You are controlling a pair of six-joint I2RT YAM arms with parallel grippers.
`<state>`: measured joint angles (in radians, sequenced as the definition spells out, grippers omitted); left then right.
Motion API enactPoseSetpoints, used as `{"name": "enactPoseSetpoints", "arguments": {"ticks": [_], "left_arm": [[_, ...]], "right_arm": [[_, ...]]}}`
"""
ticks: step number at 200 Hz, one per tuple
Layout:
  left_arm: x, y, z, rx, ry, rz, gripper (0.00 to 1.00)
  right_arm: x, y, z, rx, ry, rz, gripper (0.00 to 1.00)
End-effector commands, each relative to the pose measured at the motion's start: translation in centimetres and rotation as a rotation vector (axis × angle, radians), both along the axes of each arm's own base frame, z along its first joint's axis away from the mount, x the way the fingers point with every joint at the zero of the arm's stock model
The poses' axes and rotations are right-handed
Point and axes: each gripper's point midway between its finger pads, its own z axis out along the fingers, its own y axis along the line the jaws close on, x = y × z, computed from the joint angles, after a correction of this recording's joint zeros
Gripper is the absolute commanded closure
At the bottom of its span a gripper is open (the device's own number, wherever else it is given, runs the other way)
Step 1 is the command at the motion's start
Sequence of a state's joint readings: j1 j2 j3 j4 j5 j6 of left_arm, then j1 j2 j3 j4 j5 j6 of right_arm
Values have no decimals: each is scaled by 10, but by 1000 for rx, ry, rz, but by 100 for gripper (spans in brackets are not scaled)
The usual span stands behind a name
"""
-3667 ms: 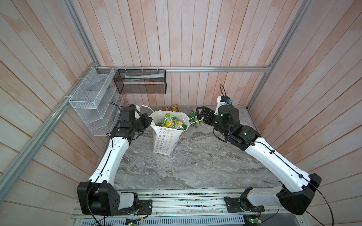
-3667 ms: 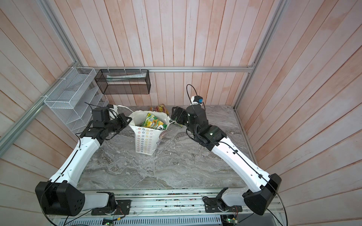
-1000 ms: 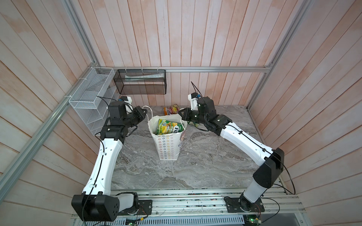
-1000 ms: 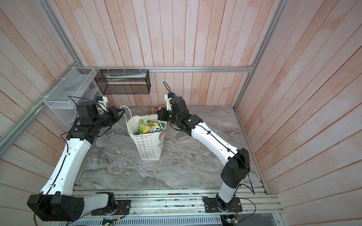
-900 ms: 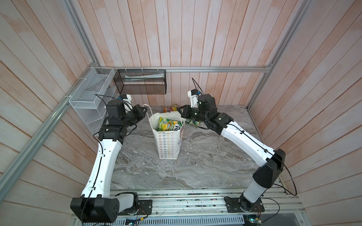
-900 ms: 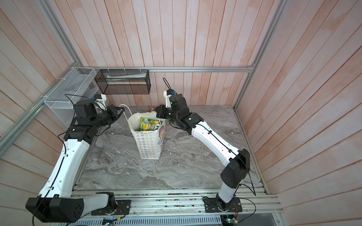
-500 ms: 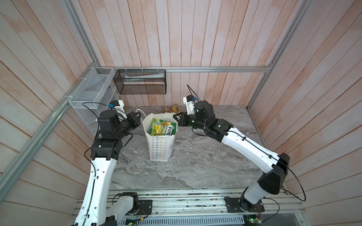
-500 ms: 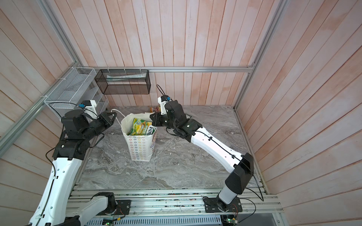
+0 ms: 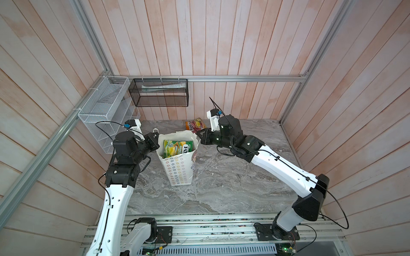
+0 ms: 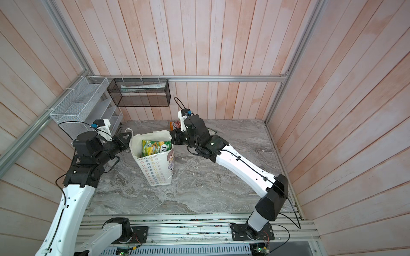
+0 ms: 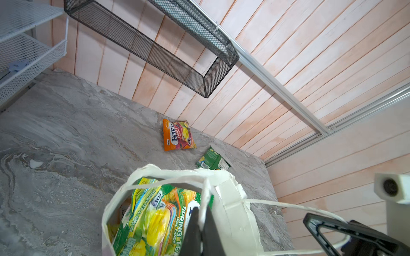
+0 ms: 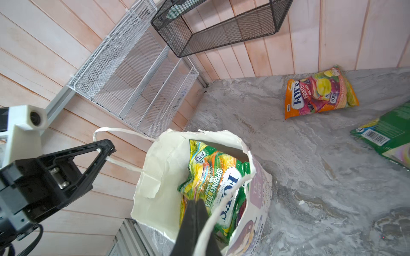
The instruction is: Place the snacks into the paper bag
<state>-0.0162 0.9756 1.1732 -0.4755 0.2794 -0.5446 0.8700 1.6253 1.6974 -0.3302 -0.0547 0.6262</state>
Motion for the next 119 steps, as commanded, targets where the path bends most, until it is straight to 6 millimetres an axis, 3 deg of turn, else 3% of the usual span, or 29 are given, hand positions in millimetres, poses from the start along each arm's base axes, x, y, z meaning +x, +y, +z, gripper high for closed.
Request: {"name": "enactPoseSetpoints", "arguments": {"ticks": [1,45,67,92,107,113,119], "left_arm": [[-1,-11,27,6,-91,-57,100],[-8,-8,1,95,-55,-24,100],[-12,-8,-15,128,-54,-15,100],[-14,-9,-19,133,-61,-16,100],[-12,-4,-23,138,-46,5,100],[-11,-2,-25,137,-40,14,100],[-11,-1,-24,136,-40,21,100]], "right_arm": [[6,-8,54,76,-121,-47,100],[1,-14,42,88,-98,-49,100],[-5,-24,35,79,-91,-61,87],[-14,-40,36,116,-98,-87,53],[-16,-51,38,128,-87,-109,24],[-16,-56,38,126,-78,-127,6],[-16,-61,38,124,-72,-139,2]]}}
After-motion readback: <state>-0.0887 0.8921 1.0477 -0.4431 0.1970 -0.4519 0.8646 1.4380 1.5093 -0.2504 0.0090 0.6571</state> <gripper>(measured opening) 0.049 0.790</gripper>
